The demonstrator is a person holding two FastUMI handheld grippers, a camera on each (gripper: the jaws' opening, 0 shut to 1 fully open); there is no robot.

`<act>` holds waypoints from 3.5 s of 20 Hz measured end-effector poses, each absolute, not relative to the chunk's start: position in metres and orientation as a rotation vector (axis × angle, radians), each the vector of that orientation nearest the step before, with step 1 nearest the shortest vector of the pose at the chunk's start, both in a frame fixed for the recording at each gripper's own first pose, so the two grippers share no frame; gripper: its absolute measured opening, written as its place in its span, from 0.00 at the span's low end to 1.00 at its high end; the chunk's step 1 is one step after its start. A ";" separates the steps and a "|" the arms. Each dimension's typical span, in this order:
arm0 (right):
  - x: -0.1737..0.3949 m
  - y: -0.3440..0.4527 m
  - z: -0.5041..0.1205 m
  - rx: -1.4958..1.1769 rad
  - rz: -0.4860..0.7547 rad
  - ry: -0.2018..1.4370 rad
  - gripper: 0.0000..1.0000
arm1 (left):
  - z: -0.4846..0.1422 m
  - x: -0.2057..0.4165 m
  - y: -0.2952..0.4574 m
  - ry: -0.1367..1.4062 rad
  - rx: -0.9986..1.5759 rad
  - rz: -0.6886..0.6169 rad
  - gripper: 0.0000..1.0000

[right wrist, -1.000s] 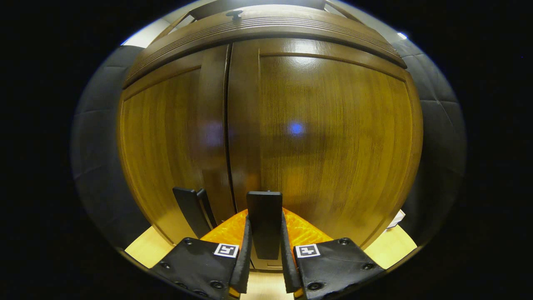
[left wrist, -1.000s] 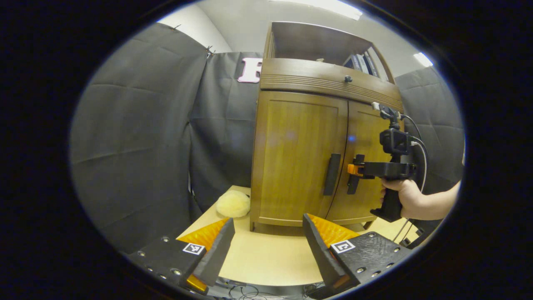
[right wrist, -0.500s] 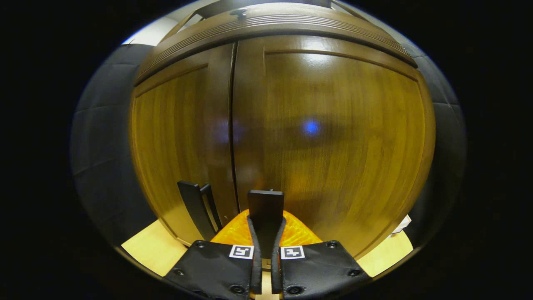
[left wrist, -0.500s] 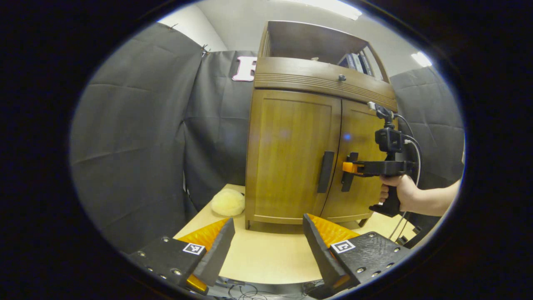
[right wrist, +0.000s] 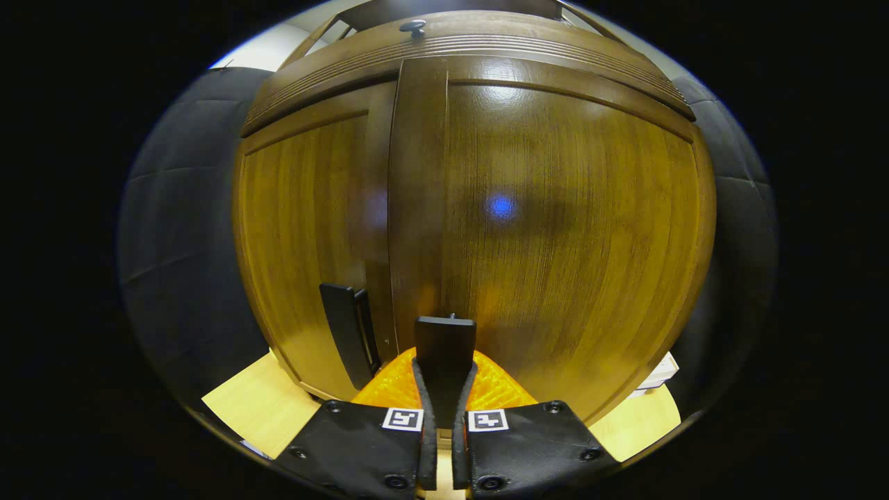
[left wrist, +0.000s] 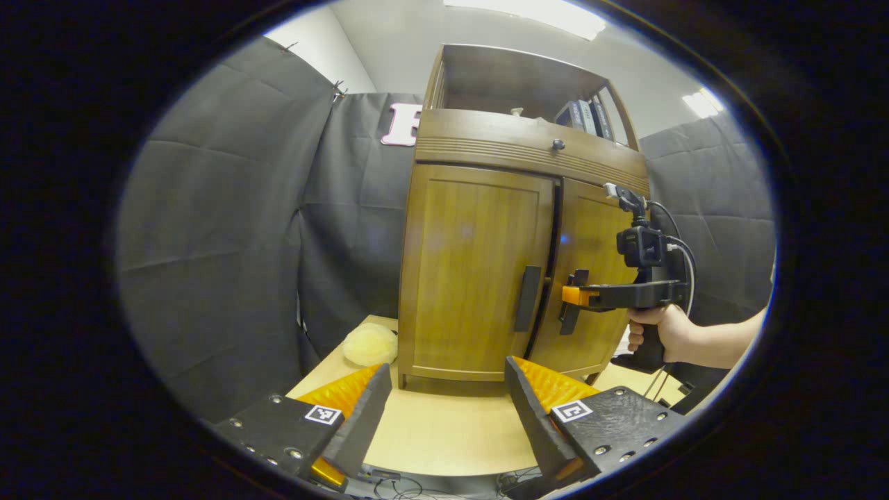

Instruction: Open the right door of the double-door shoe cabinet with the right hand, and open the left door with the left hand.

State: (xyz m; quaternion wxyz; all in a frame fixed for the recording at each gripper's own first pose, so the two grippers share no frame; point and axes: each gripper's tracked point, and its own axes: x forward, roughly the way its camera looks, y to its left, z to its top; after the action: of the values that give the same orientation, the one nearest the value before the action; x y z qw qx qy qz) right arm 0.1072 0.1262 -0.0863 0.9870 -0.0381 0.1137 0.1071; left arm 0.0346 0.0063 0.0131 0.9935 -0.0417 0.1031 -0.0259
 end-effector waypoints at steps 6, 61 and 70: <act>0.085 0.122 -0.088 -0.084 0.233 0.229 0.09 | 0.005 0.026 -0.010 0.212 -0.085 -0.096 0.96; 0.054 0.067 -0.059 0.020 0.442 0.118 0.07 | 0.022 0.009 -0.097 0.198 -0.030 0.098 0.96; 0.055 0.057 -0.063 0.025 0.364 0.145 0.07 | 0.018 0.014 -0.094 0.217 -0.013 0.067 0.96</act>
State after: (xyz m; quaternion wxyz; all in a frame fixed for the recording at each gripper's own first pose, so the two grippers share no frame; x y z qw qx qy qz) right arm 0.0554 0.0575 -0.0630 0.9808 0.0123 0.0719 0.1808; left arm 0.0138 -0.0942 0.0179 0.9936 -0.0064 0.1081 0.0336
